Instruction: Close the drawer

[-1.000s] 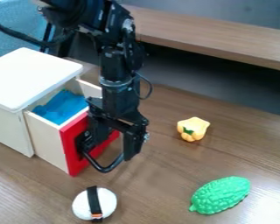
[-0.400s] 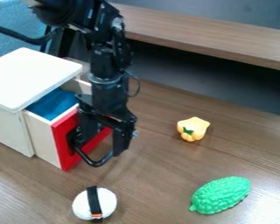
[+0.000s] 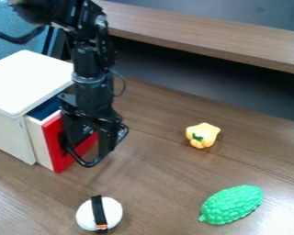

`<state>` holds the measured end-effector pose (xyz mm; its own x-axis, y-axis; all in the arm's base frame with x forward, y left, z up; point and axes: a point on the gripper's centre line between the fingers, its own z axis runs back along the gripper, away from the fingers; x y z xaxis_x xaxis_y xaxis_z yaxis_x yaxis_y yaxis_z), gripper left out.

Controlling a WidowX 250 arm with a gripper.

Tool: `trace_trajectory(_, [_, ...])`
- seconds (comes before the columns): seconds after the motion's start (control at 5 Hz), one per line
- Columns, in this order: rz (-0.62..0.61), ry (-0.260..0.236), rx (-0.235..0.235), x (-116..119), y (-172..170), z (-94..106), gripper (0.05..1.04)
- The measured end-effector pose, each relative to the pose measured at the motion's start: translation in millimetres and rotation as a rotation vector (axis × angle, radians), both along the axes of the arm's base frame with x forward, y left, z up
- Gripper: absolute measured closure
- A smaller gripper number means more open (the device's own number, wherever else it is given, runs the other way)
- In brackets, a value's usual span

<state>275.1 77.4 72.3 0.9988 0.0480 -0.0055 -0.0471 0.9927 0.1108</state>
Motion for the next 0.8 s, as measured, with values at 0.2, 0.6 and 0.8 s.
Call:
trace_trajectory(0.2, [0.025,0.010,0.050,-3.4,13.8,1.1,0.084])
trace_trajectory(0.6, [0.018,-0.023,0.205,0.4,18.9,16.5,0.084])
trace_trajectory(0.8, [-0.018,-0.009,0.307,-0.6,11.3,16.6,0.084])
